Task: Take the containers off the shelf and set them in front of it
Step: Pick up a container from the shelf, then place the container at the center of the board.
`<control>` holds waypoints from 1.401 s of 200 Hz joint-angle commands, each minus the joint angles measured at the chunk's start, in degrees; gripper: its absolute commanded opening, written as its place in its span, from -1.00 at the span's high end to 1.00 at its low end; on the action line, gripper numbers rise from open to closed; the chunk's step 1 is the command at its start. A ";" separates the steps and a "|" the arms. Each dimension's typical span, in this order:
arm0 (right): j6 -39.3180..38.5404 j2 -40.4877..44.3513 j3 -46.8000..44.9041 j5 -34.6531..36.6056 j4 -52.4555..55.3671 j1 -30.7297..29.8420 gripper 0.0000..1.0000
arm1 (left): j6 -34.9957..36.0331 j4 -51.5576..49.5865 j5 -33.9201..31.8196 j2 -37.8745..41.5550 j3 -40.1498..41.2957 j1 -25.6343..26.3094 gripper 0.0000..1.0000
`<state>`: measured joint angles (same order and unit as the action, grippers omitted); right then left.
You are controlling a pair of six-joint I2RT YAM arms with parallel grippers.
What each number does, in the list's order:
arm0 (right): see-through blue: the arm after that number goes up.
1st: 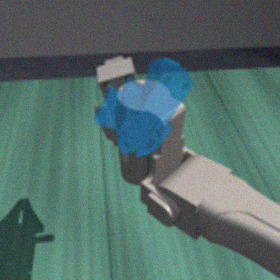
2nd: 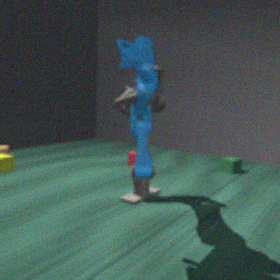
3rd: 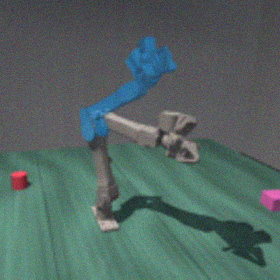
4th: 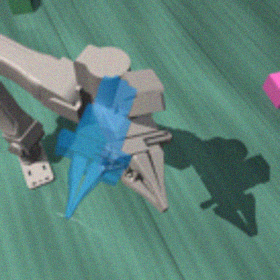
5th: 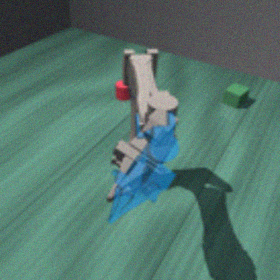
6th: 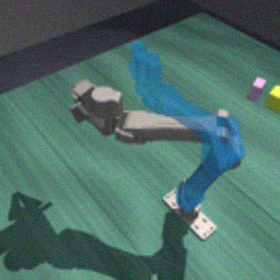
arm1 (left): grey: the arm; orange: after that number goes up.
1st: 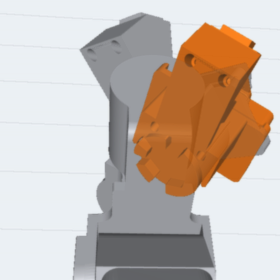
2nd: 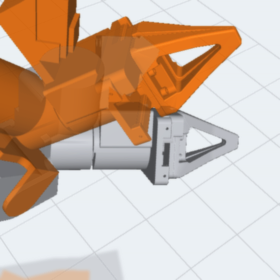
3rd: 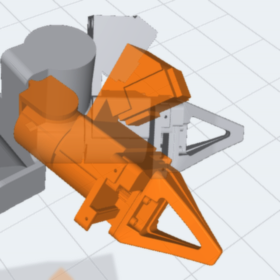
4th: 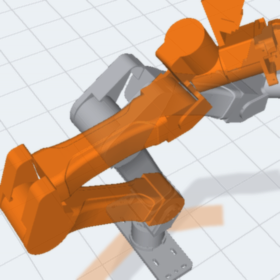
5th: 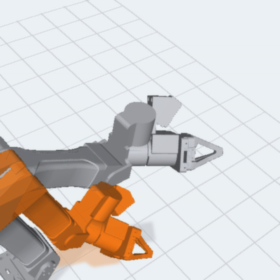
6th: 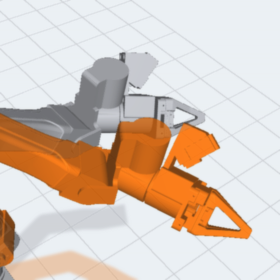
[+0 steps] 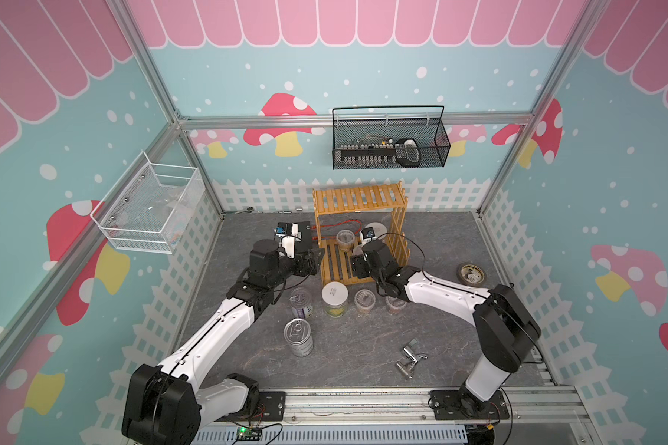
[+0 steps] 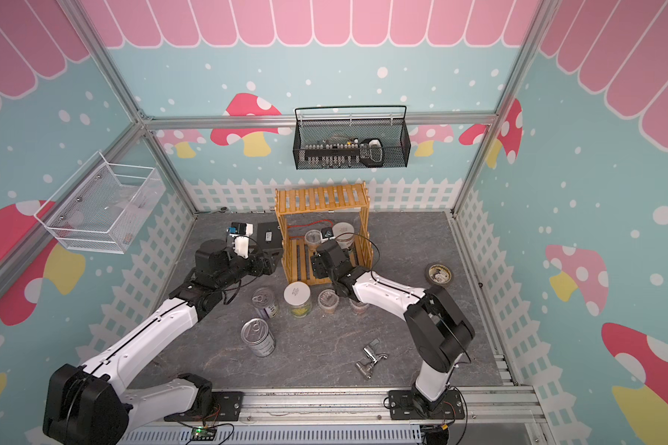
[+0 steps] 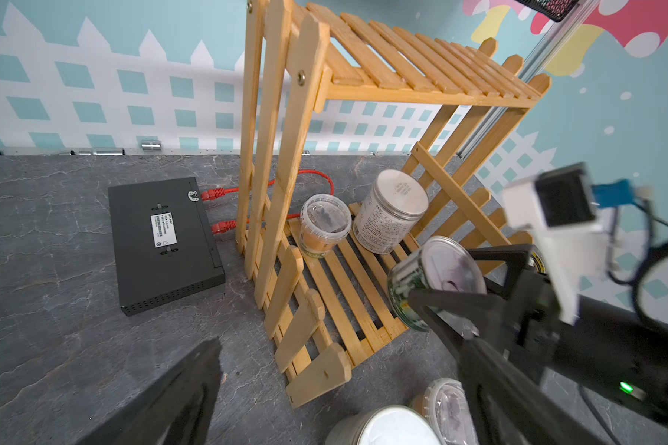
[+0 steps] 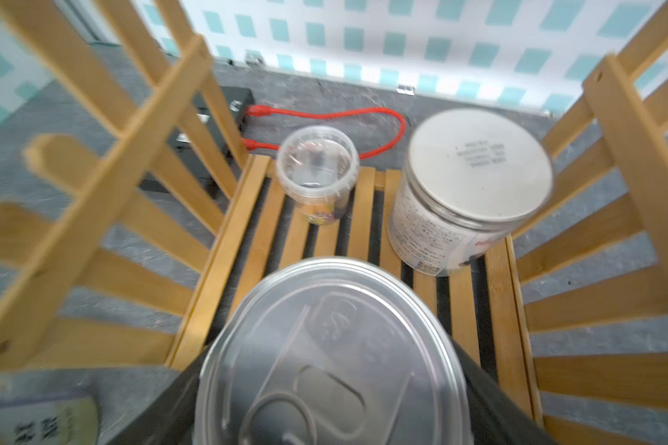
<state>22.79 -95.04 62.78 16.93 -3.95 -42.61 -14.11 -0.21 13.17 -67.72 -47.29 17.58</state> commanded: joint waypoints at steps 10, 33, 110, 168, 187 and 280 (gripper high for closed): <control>-10.57 10.66 -8.43 -7.77 -6.74 -5.06 -0.46 | 0.82 0.37 1.06 0.04 0.27 -0.45 -0.98; -12.55 17.58 -13.16 -11.33 -6.48 -9.92 -0.43 | 0.84 0.21 0.64 0.40 0.37 -0.43 -0.98; -13.50 19.41 -24.20 -13.17 -8.17 -21.97 -0.40 | 0.82 0.10 0.29 0.31 0.36 -0.47 -0.98; -14.35 8.61 -23.68 -14.92 -15.84 -23.03 -0.40 | 0.88 -0.22 0.79 0.09 0.08 -0.45 -0.98; -14.44 5.88 -22.88 -15.03 -15.81 -23.00 -0.42 | 1.01 -0.28 0.93 -0.02 0.12 -0.44 -0.98; -12.68 1.47 -23.99 -16.57 -16.53 -22.87 -0.59 | 1.04 -0.23 1.60 -0.75 -0.07 -0.45 -0.98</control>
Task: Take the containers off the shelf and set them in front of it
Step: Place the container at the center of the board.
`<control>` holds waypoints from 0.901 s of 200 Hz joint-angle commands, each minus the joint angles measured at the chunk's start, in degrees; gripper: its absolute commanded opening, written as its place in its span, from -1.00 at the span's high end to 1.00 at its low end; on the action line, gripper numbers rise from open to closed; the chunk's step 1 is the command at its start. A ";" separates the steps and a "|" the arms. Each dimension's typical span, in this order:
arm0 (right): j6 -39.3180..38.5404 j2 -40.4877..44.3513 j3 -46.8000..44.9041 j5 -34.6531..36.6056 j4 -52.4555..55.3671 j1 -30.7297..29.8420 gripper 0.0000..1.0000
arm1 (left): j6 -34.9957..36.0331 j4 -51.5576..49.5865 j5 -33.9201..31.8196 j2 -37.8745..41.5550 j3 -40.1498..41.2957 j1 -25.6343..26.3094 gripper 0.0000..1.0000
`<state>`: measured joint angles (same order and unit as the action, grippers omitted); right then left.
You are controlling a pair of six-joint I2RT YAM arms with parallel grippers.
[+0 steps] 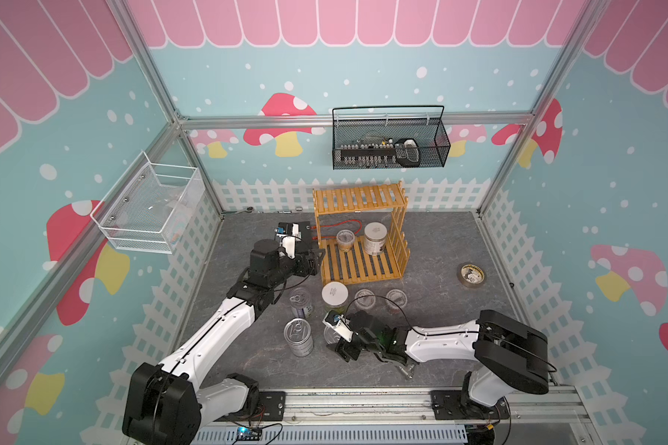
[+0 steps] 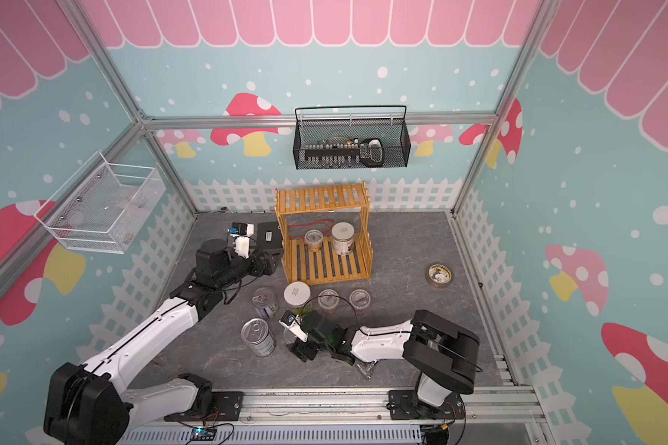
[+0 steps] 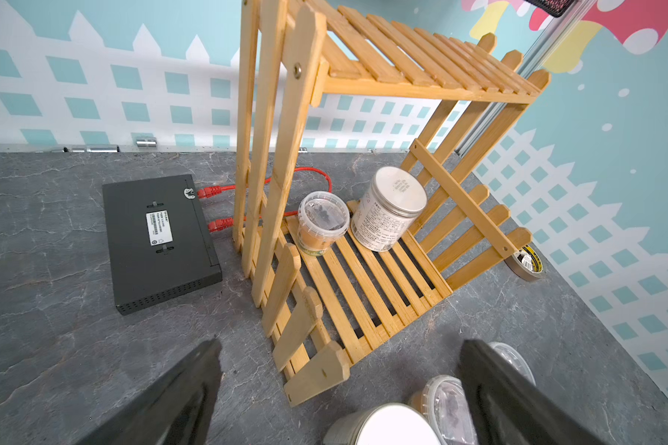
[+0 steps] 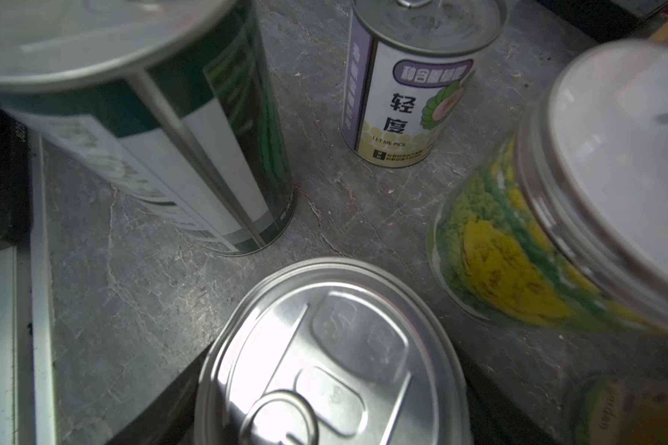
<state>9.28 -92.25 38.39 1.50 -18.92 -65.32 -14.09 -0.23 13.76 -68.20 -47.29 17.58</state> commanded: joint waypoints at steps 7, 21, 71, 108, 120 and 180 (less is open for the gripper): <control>0.80 -1.60 0.48 -1.29 -1.17 -0.16 -0.61 | 1.08 -0.25 1.03 -0.26 -0.09 -0.41 -0.98; 0.74 -1.85 0.59 -0.95 -0.48 -0.20 -0.64 | 1.01 -0.27 1.01 -0.15 0.10 -0.45 -0.98; 1.75 0.85 0.55 0.45 0.81 -0.16 -0.98 | 0.98 -0.30 1.11 0.24 0.36 -0.45 -0.98; 0.75 9.30 0.42 3.64 4.92 0.48 -0.98 | 1.00 -0.47 1.01 0.49 0.18 -0.44 -0.98; 0.45 12.76 0.15 4.74 5.86 1.34 -0.98 | 0.99 -0.54 1.09 0.53 0.31 -0.42 -0.98; 2.37 15.33 3.58 4.85 2.47 17.35 -0.97 | 0.64 -0.40 1.45 0.42 0.45 -0.44 -0.98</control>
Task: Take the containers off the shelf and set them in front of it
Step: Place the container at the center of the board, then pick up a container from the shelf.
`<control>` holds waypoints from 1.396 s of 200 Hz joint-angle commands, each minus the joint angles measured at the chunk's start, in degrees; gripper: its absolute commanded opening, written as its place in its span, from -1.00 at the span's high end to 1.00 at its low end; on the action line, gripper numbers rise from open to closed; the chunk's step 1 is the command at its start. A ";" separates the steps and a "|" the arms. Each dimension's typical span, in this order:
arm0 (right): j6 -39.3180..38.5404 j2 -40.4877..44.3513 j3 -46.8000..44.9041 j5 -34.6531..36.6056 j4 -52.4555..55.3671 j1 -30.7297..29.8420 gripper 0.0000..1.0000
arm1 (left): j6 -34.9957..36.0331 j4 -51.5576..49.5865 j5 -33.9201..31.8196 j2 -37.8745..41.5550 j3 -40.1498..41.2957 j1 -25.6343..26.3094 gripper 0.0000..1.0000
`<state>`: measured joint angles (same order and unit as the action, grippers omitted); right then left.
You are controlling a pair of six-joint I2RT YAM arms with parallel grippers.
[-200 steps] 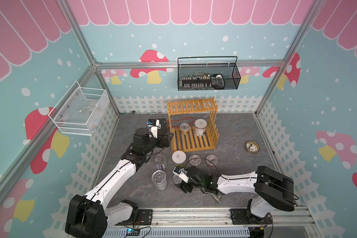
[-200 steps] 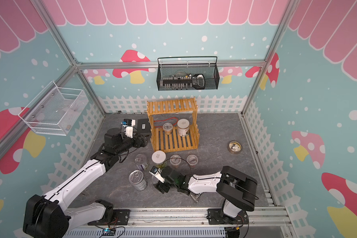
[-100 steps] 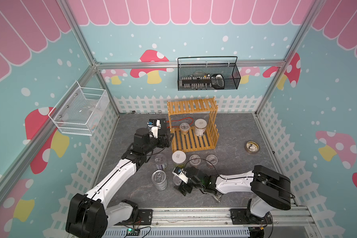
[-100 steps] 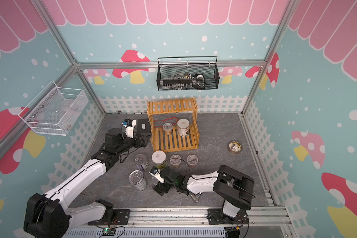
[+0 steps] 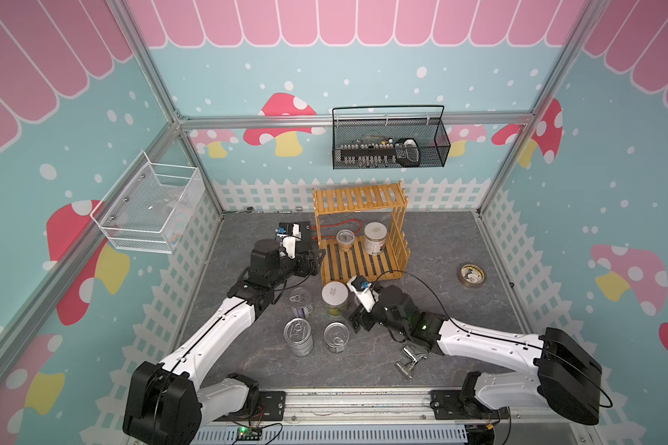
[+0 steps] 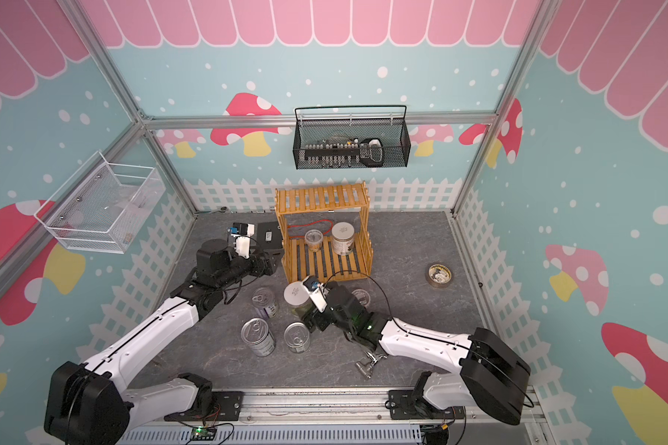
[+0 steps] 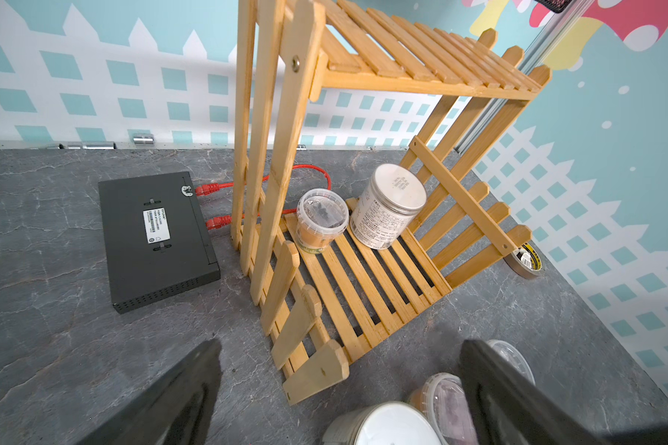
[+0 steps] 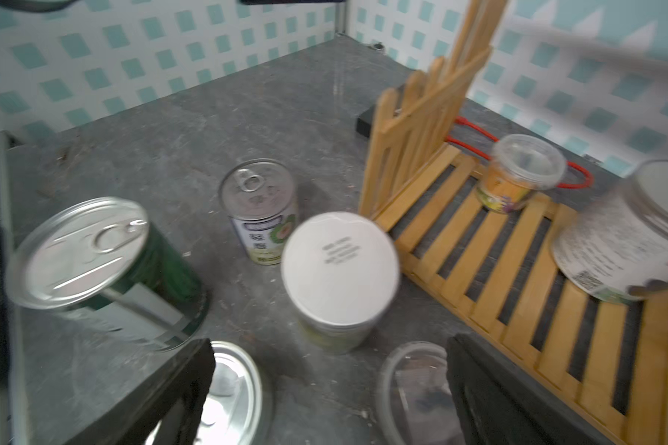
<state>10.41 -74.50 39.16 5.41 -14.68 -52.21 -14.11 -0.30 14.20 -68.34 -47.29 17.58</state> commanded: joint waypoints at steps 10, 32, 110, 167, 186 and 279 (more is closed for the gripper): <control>0.91 -5.20 5.54 1.68 -1.97 5.45 -0.97 | 0.66 -0.33 0.88 0.74 0.48 -0.45 -0.98; 1.80 -13.04 11.70 3.76 -2.62 7.29 -0.97 | 0.57 -0.28 1.05 0.59 0.52 -0.45 -0.98; 7.82 -37.18 32.26 6.43 0.75 13.15 -0.97 | 0.47 -0.36 1.70 0.75 0.55 -0.34 -0.98; 9.98 -47.40 45.22 6.97 6.35 15.22 -0.97 | -0.46 -0.34 3.38 1.57 1.14 -0.01 -0.98; 11.22 -49.55 48.05 8.23 7.29 15.52 -0.97 | -0.97 -0.23 3.77 2.31 1.83 0.08 -0.98; 14.27 -58.24 60.05 11.28 13.27 16.93 -0.97 | -2.06 -0.03 3.60 3.82 3.69 1.33 -0.98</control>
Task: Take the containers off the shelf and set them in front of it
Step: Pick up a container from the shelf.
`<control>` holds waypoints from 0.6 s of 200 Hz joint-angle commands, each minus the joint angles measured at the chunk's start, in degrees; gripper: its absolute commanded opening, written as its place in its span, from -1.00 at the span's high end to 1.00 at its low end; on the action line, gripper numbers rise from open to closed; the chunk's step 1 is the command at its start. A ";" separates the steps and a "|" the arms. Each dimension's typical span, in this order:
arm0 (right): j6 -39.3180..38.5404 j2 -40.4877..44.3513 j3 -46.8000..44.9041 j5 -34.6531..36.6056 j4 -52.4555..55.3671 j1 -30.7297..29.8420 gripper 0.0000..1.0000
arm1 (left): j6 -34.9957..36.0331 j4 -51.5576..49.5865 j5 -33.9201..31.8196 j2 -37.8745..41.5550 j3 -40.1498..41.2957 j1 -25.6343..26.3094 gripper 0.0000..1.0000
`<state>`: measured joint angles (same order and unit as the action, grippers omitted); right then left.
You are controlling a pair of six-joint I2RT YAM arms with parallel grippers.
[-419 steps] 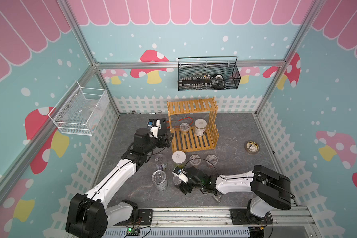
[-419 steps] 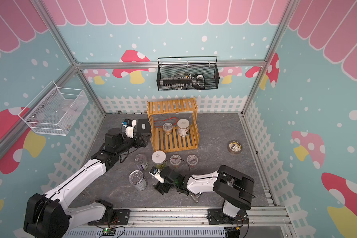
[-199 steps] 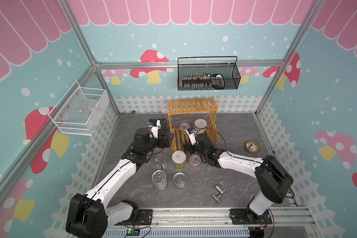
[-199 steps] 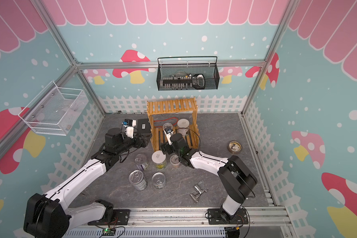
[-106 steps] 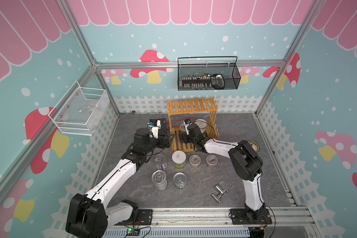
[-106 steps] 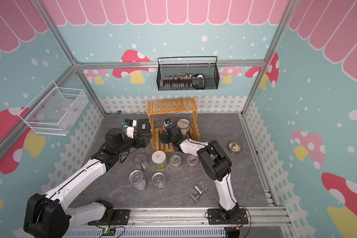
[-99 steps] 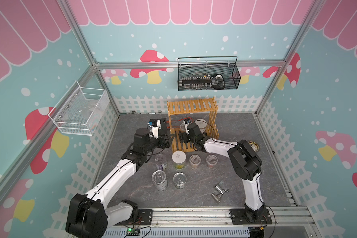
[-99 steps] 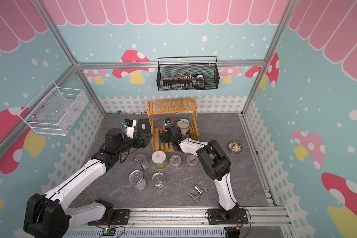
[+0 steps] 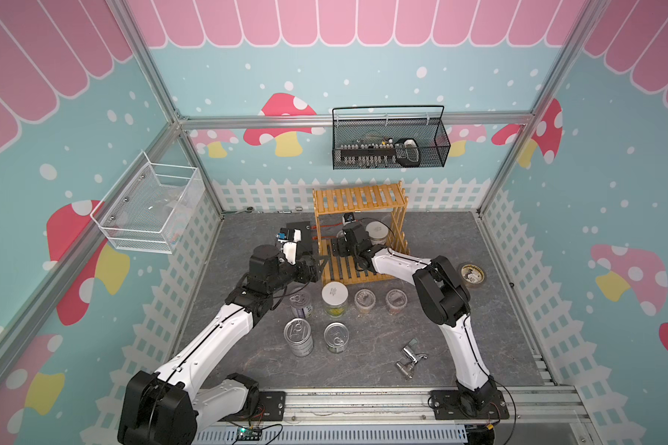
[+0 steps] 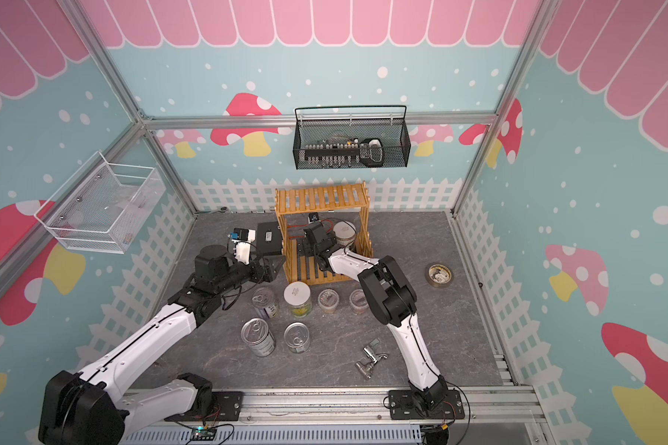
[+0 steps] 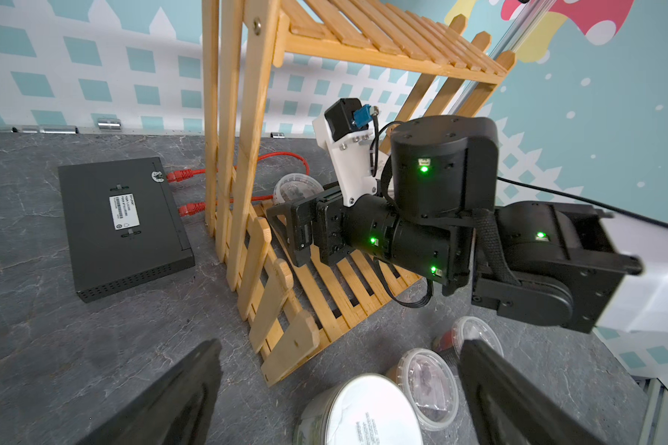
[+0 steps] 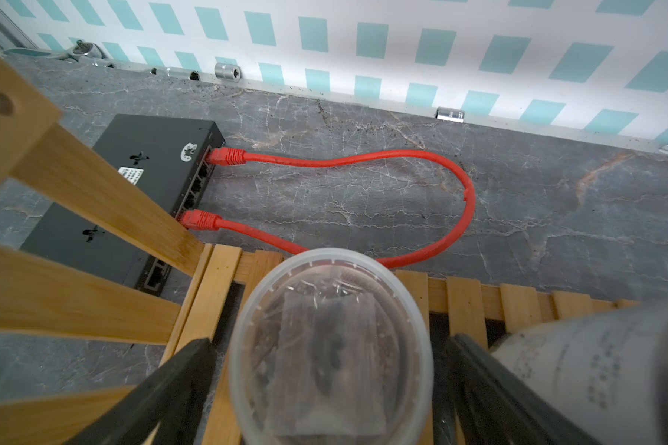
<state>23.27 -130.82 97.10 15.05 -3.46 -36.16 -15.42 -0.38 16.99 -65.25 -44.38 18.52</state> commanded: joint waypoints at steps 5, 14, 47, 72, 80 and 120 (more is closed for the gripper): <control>1.51 -2.11 2.40 1.59 2.06 0.98 -0.97 | -0.75 0.09 0.82 0.76 0.79 0.42 -0.98; 1.44 -2.56 2.95 1.61 2.06 1.06 -0.97 | -0.75 0.07 0.81 0.66 0.79 0.46 -0.98; 1.34 -4.07 5.24 1.67 2.06 1.32 -0.91 | -0.66 0.12 0.67 0.72 0.86 0.55 -0.98; 1.06 -5.50 7.61 1.61 2.60 1.36 -0.83 | -0.66 0.19 0.71 0.49 0.78 0.54 -0.98; 1.00 -5.83 8.37 1.64 2.88 1.36 -0.79 | -0.66 0.11 0.64 0.48 0.79 0.55 -0.98; 0.15 -6.29 9.26 0.99 3.20 1.47 -0.48 | -0.40 0.12 0.66 -0.03 0.61 0.55 -0.98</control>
<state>23.92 -135.79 105.03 15.68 -1.26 -35.20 -15.90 -0.38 16.99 -65.25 -44.25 18.87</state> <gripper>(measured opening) 0.767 0.989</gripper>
